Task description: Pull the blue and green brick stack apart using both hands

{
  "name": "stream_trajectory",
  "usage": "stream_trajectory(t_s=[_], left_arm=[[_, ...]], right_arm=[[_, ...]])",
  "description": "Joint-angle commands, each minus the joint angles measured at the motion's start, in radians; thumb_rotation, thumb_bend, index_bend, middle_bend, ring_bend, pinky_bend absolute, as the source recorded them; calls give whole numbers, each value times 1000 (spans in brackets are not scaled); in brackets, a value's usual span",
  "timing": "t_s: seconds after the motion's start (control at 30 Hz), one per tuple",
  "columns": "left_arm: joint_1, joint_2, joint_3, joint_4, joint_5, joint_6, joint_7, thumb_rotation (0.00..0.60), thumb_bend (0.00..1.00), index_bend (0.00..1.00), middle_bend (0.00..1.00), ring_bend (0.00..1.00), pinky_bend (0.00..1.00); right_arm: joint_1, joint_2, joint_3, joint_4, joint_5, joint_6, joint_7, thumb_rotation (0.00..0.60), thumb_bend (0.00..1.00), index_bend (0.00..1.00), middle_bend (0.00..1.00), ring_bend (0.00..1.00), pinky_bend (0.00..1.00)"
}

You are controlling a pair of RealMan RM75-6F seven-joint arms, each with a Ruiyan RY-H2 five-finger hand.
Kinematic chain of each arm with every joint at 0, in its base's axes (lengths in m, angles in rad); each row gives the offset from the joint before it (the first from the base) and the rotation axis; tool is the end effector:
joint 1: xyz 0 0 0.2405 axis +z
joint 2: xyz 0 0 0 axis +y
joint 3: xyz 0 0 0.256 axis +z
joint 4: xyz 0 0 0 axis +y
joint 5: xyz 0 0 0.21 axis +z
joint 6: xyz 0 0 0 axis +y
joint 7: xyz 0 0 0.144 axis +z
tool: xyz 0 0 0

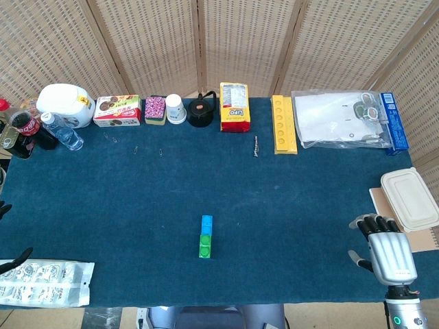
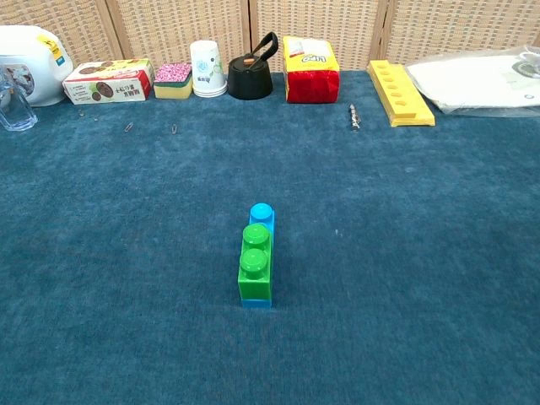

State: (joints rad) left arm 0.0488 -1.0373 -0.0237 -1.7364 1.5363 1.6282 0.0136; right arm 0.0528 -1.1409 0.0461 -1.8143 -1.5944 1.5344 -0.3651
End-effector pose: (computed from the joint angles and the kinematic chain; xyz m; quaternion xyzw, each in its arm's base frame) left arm -0.3027 0.1338 0.1872 -0.5507 -0.3919 -0.3979 0.6204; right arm -0.2579 -0.1671 0.1413 0.6315 -0.3167 0.3719 0.6021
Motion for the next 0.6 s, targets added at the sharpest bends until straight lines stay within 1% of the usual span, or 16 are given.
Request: stream_trajectory(t_s=[0.03,0.6], left_arm=[[0,-1,0,-1,0,-1,0,515,211,160,144,31,198],[2,-1,1,9,4,3,-11,514,212,160,144,31,199]], right_arm=[[0,-1,0,1,0,0,0,600,43,400,378,315,299],[-2,-7,-3,0,-10,5,9,600,43,400,378,317,301]])
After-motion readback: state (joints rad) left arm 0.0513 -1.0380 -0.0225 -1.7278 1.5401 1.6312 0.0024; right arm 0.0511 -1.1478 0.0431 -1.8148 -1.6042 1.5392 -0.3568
